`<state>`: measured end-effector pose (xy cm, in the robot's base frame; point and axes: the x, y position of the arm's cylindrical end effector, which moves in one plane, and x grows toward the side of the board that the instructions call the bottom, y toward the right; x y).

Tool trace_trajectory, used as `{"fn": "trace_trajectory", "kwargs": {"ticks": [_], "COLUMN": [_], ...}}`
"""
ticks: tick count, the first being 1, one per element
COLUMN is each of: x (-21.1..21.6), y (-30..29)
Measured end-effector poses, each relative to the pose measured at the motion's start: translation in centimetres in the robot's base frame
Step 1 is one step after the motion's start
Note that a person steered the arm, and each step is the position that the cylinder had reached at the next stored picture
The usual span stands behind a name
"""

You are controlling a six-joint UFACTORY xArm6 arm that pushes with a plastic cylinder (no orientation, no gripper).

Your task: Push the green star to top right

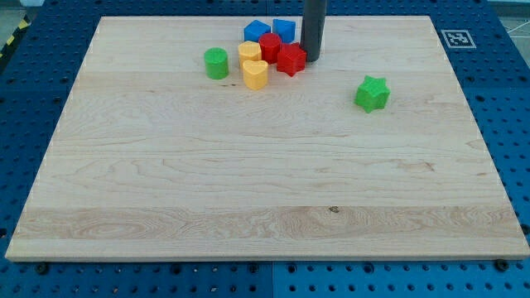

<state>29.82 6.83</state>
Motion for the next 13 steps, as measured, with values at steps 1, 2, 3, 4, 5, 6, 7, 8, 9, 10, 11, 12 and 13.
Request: {"fn": "trace_trajectory", "kwargs": {"ticks": [1,2,3,4,5,6,7,8,9,10,11,12,13], "x": [0.0,0.2,0.9,0.4,0.4,0.4,3.2,5.9,12.7,17.6,21.8,20.3,17.8], "y": [0.0,1.6,6.2,9.2,9.4,8.7,3.7,1.1,-1.3,-1.7,-0.9,3.6,5.7]}}
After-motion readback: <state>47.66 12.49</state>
